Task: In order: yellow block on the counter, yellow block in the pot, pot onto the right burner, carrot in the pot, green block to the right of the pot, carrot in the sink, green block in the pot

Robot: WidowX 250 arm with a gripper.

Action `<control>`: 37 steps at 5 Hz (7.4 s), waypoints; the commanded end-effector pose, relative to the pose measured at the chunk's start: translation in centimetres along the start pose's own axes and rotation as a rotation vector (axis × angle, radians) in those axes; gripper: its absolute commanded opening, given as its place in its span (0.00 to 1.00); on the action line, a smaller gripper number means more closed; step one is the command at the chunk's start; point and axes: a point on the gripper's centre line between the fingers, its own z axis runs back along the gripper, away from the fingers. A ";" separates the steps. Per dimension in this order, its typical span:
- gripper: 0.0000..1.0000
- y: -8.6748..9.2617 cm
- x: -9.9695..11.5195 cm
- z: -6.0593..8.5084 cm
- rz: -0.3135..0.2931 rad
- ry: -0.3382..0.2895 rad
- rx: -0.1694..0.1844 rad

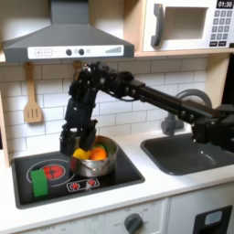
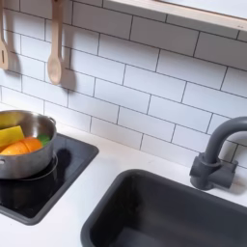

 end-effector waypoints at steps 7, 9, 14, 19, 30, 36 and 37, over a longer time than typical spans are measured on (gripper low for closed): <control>1.00 3.4 1.7 0.3 0.044 -0.075 0.017; 1.00 3.8 2.1 0.0 0.045 -0.066 -0.007; 1.00 6.3 2.4 -1.7 0.036 -0.096 0.005; 1.00 6.0 2.4 -3.6 -0.124 -0.115 -0.051; 1.00 5.6 3.1 -6.8 -0.307 -0.069 -0.152; 1.00 5.0 2.2 -8.1 -0.340 -0.052 -0.186; 1.00 4.6 1.7 -9.2 -0.354 -0.033 -0.193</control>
